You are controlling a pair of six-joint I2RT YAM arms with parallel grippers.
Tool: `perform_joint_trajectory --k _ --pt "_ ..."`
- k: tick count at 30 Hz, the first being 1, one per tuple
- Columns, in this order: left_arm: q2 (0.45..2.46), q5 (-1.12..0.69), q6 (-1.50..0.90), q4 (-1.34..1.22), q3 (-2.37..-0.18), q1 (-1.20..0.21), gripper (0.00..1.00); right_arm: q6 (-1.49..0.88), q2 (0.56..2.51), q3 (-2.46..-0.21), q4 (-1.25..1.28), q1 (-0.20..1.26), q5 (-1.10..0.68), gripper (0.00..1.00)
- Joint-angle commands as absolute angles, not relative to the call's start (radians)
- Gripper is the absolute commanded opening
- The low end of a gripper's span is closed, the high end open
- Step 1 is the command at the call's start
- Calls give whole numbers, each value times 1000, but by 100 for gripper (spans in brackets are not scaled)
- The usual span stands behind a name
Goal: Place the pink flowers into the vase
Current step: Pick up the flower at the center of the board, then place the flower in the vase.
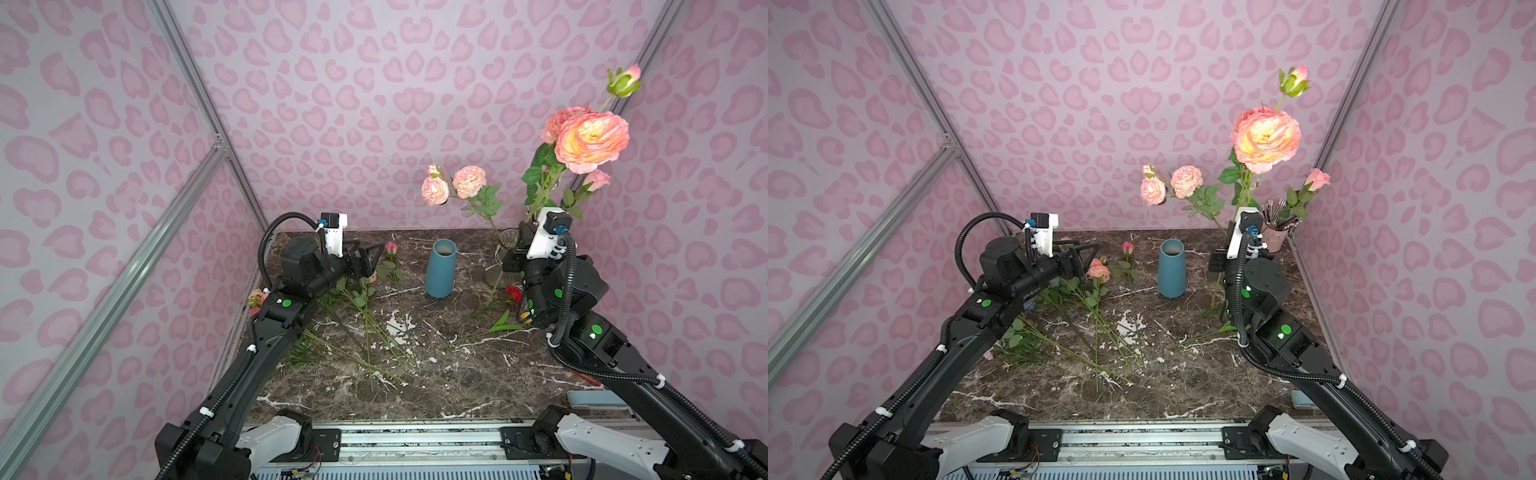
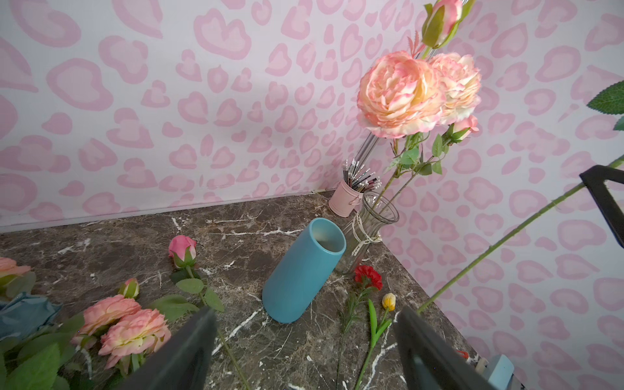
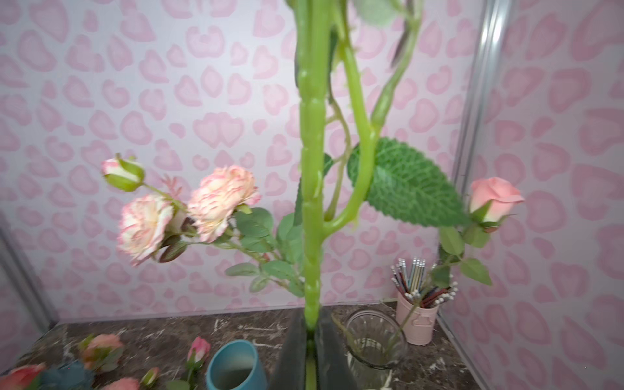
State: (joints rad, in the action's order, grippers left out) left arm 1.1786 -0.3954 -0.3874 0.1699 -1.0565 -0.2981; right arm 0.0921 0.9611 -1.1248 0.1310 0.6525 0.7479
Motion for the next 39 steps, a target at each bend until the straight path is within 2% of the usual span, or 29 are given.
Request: perform_joint_trajectory --k 1,10,22,30,39 --pt "1184 -394 -393 151 -1055 -296 86 206 959 -1094 426 633 853 0" --pt "1190 -407 -393 149 -1051 -293 86 326 1031 -1106 750 521 827 0" --pt "1214 -436 -399 138 -1052 -291 85 550 1133 -1017 1214 513 827 0" --pt "1224 -439 -401 139 -1054 -288 85 587 1229 -979 1324 494 844 0" --pt "1229 -493 -400 117 -1054 -287 85 507 1314 -927 1357 439 860 0"
